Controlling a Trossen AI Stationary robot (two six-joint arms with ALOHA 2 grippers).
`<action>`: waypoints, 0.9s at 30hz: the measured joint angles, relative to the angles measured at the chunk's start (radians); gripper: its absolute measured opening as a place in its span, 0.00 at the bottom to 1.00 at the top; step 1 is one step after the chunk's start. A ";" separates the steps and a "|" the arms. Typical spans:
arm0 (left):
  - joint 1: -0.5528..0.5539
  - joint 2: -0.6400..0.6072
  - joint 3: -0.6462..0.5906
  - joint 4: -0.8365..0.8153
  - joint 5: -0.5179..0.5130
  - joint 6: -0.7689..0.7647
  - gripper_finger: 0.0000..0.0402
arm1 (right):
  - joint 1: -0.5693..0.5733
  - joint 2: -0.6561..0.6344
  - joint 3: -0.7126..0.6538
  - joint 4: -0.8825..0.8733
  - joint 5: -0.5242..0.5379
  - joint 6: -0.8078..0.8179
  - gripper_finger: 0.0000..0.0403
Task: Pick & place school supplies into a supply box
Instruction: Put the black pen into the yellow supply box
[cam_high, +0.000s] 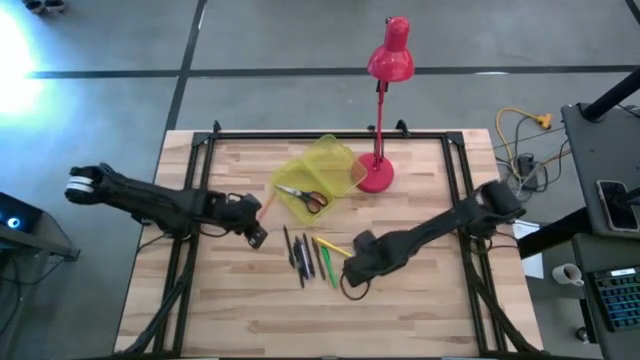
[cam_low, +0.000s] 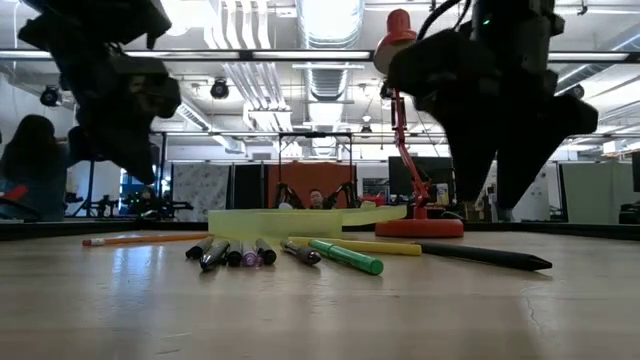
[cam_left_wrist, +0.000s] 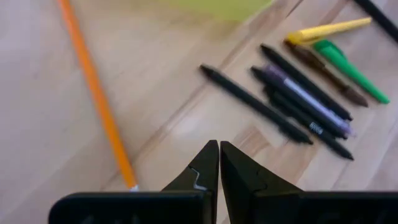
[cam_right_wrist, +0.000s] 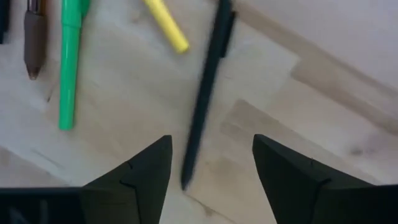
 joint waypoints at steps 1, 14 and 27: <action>0.000 -0.005 -0.004 0.004 0.000 -0.002 0.00 | 0.000 0.022 0.011 0.005 0.009 0.001 0.54; -0.011 -0.004 0.022 0.007 -0.002 0.001 0.00 | -0.018 0.215 0.075 0.016 0.071 -0.069 0.26; -0.060 -0.003 0.013 -0.072 -0.007 -0.032 0.00 | -0.065 0.056 0.054 -0.004 0.251 -0.178 0.03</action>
